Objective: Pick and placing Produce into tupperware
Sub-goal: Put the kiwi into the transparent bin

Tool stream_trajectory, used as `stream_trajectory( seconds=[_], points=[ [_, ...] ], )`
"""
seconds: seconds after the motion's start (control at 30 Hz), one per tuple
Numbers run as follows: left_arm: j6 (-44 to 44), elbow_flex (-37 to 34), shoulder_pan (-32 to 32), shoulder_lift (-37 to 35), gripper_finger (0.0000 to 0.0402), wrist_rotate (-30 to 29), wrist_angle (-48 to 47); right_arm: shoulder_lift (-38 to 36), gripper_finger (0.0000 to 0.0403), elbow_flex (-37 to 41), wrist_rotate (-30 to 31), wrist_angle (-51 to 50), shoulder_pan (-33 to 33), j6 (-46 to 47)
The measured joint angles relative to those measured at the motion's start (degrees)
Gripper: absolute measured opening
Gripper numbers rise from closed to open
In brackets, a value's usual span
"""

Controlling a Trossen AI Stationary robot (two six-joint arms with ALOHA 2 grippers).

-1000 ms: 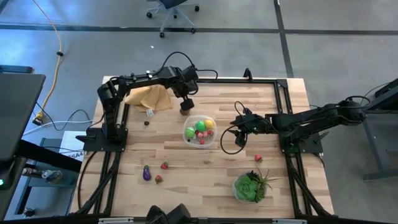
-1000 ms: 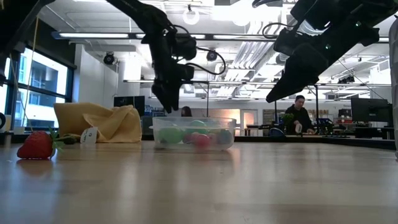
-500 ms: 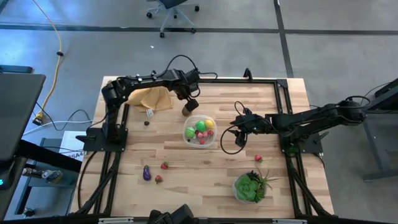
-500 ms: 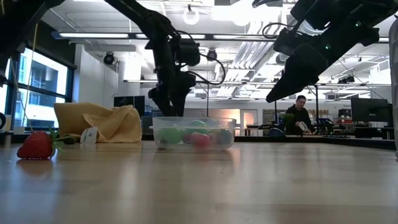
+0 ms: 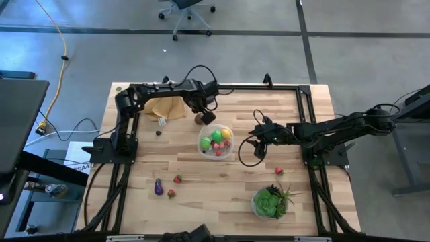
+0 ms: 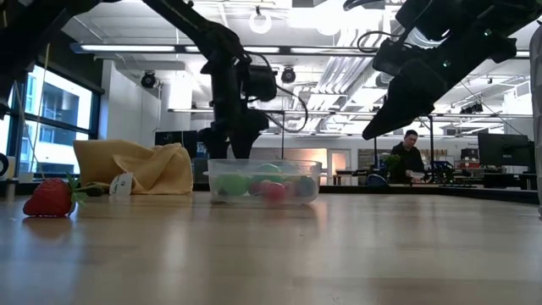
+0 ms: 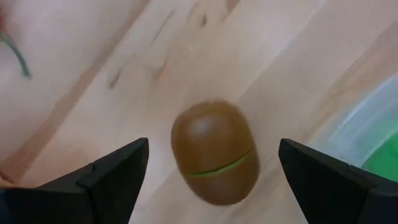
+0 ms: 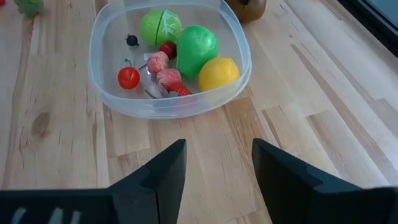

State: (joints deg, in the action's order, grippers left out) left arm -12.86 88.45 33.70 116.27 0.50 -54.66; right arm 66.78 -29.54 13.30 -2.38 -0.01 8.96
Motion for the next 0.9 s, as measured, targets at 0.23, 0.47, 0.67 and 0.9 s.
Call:
stream_trajectory(
  seconds=[0.23, 0.47, 0.67, 0.9],
  points=[
    [-2.4, 0.0, 0.0, 1.2, 0.0349, -0.1, 0.2, 0.0, 0.0176, 0.0, 0.0, 0.0, 0.0, 0.0],
    [-4.5, 0.0, -0.1, 1.2, 0.0349, -0.1, 0.1, 0.0, 0.0176, 0.0, 0.0, 0.0, 0.0, 0.0],
    [-5.5, 0.0, -1.4, 2.1, 0.0349, 0.1, 0.6, 0.0, 0.0176, 0.0, 0.0, 0.0, 0.0, 0.0],
    [-5.4, 0.0, -2.2, 3.3, 0.0349, 0.3, 0.6, 0.0, 0.0176, 0.0, 0.0, 0.0, 0.0, 0.0]
  ],
)
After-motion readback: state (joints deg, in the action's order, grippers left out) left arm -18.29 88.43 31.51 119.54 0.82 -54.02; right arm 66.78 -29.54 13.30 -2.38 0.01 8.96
